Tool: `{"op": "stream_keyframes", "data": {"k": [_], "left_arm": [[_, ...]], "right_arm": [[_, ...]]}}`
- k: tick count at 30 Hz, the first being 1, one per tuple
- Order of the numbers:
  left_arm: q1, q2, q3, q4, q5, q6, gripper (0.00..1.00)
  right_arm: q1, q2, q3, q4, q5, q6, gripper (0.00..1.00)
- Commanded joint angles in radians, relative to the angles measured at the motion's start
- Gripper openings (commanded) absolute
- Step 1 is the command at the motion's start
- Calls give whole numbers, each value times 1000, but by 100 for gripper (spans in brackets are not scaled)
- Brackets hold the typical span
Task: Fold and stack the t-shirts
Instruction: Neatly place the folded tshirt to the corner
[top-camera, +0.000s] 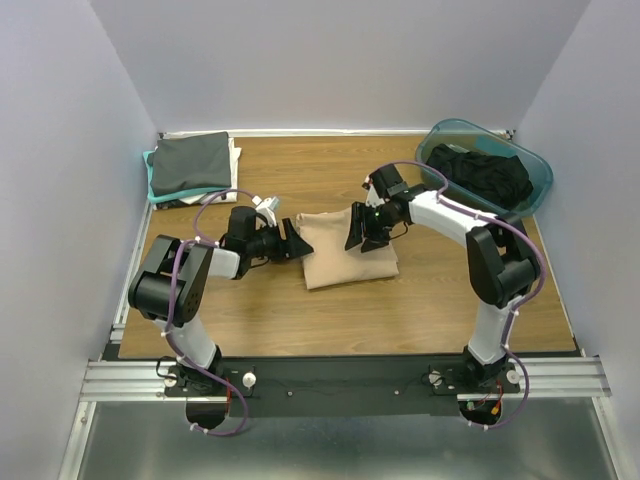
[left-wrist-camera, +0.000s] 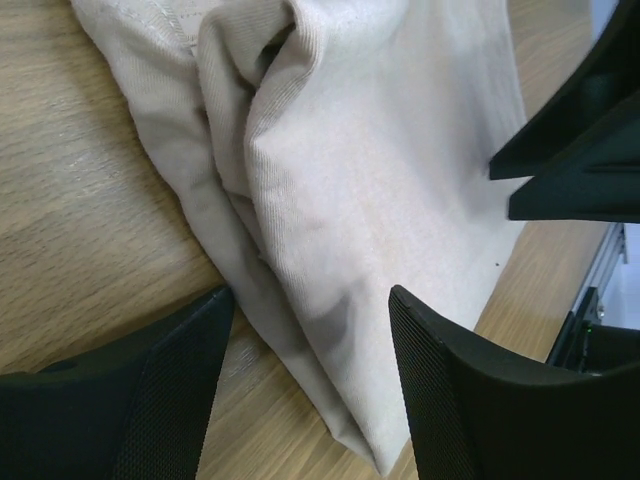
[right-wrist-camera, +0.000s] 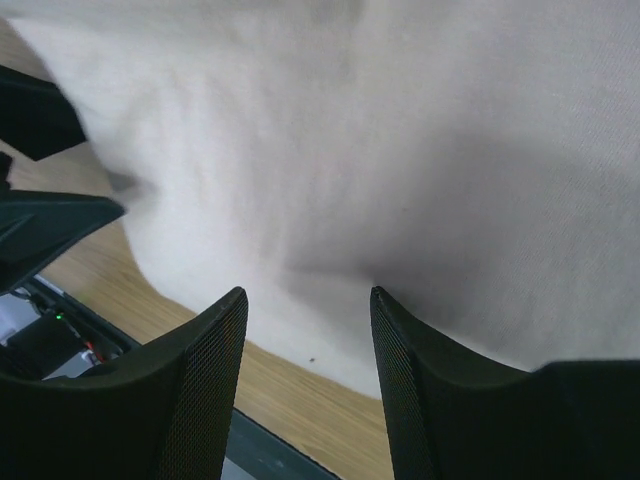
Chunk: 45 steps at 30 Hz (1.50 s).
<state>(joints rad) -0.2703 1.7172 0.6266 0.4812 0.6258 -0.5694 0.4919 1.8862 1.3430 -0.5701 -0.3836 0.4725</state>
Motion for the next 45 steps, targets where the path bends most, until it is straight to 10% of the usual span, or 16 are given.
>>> {"op": "stream_keyframes", "data": {"k": [1,45], "left_arm": [[40,87,-103,-64,-38,-15,75],[-47,179,-74,20,-103,-228,76]], "right_arm": [[4,62,-48,30,-24,-3,59],[4,103,-82,39,-52,-21,59]]}}
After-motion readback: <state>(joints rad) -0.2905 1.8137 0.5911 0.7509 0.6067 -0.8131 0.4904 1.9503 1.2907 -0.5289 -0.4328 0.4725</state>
